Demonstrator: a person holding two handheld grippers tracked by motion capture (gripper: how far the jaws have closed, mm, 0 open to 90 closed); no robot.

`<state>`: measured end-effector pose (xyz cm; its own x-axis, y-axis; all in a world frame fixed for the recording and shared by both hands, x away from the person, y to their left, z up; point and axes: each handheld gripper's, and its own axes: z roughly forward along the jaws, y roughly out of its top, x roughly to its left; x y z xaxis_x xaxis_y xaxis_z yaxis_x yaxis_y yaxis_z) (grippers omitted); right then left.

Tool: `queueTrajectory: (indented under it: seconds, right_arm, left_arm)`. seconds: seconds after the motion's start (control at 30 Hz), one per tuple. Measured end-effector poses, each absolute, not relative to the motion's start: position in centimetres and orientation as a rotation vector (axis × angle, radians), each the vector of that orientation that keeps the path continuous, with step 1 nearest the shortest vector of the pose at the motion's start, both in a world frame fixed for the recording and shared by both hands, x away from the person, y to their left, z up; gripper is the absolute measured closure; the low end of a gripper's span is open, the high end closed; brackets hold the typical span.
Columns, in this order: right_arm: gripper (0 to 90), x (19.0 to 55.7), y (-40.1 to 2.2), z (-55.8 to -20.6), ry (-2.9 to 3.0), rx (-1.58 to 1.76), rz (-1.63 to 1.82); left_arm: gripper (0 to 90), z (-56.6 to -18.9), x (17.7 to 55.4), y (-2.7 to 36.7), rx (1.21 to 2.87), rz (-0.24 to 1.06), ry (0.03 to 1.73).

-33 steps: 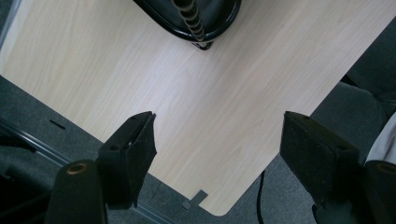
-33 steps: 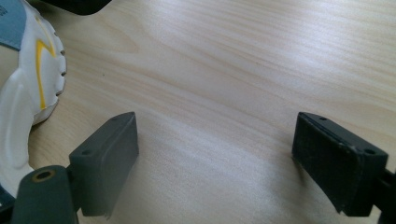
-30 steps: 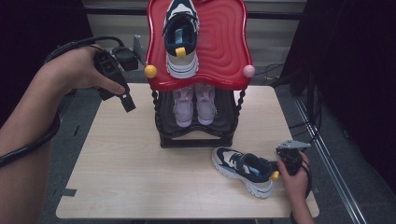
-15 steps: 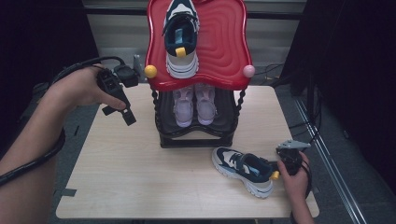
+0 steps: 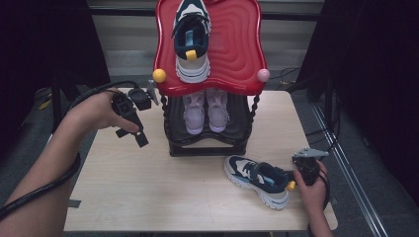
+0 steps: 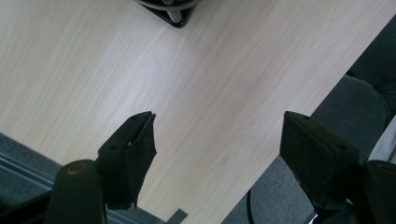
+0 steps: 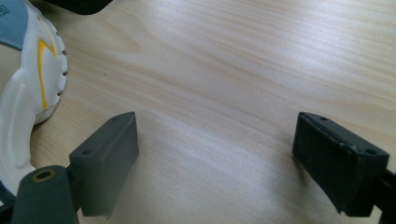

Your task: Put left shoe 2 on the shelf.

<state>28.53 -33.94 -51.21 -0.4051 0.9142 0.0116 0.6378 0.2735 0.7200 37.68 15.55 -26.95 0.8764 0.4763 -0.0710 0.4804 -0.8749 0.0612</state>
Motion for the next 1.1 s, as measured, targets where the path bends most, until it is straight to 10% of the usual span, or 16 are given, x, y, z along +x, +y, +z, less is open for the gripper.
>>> queueTrajectory:
  seconds: [1.1]
  right_arm:
    - [13.9, 28.5, -33.9, -51.2, 2.146, 1.413, 0.921]
  left_arm:
    - [25.5, -37.2, 37.3, 15.7, 2.955, -0.182, 0.779]
